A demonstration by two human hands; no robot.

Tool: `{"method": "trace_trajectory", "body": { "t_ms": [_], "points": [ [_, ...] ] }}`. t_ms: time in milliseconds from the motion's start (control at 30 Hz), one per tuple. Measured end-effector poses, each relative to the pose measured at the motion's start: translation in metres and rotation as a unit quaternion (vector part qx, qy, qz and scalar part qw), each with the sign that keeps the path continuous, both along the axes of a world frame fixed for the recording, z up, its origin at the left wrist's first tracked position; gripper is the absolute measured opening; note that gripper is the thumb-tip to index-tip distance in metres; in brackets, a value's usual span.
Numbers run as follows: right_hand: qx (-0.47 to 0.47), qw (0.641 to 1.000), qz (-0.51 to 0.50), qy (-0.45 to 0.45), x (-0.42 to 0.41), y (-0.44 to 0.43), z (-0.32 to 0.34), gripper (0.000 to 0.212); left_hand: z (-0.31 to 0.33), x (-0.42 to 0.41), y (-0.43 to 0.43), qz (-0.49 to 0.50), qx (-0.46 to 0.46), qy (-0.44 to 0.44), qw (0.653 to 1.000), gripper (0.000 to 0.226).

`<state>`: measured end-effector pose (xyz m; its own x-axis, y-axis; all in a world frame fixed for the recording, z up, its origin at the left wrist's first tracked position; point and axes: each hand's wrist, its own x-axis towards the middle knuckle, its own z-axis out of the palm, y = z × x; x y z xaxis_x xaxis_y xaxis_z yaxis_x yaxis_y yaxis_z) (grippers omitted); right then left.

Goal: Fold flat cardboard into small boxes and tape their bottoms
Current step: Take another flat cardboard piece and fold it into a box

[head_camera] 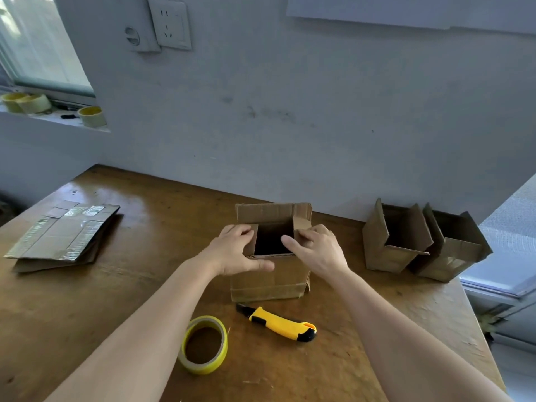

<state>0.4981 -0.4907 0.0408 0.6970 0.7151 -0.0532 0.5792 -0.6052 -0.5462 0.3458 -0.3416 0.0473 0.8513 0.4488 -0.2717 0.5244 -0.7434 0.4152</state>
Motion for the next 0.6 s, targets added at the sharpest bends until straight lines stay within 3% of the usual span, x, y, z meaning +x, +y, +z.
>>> {"method": "trace_trajectory", "body": {
  "t_ms": [67, 133, 333, 400, 467, 600],
  "points": [
    [-0.05, 0.997, 0.059, 0.014, 0.0, 0.001, 0.002, 0.099, -0.003, 0.0, 0.011, -0.01, 0.026, 0.037, 0.999, 0.097],
    [-0.093, 0.991, 0.093, -0.013, 0.0, 0.002, -0.001, 0.1, -0.008, 0.0, 0.015, 0.019, 0.008, 0.0, 1.0, 0.08],
    [-0.057, 0.991, 0.067, -0.099, 0.008, 0.001, 0.002, 0.049, -0.011, -0.005, 0.024, 0.097, -0.087, -0.143, 0.981, 0.04],
    [-0.034, 0.994, 0.055, -0.091, 0.01, -0.002, 0.002, 0.041, -0.014, -0.006, 0.026, 0.12, -0.096, -0.177, 0.972, 0.046],
    [-0.021, 0.995, 0.045, -0.081, 0.01, -0.002, 0.001, 0.037, -0.019, -0.003, 0.022, 0.143, -0.091, -0.216, 0.961, 0.067],
    [-0.026, 0.997, 0.021, -0.07, 0.005, 0.003, 0.001, 0.061, -0.02, 0.005, 0.018, 0.154, -0.032, -0.211, 0.965, 0.104]
  ]
}}
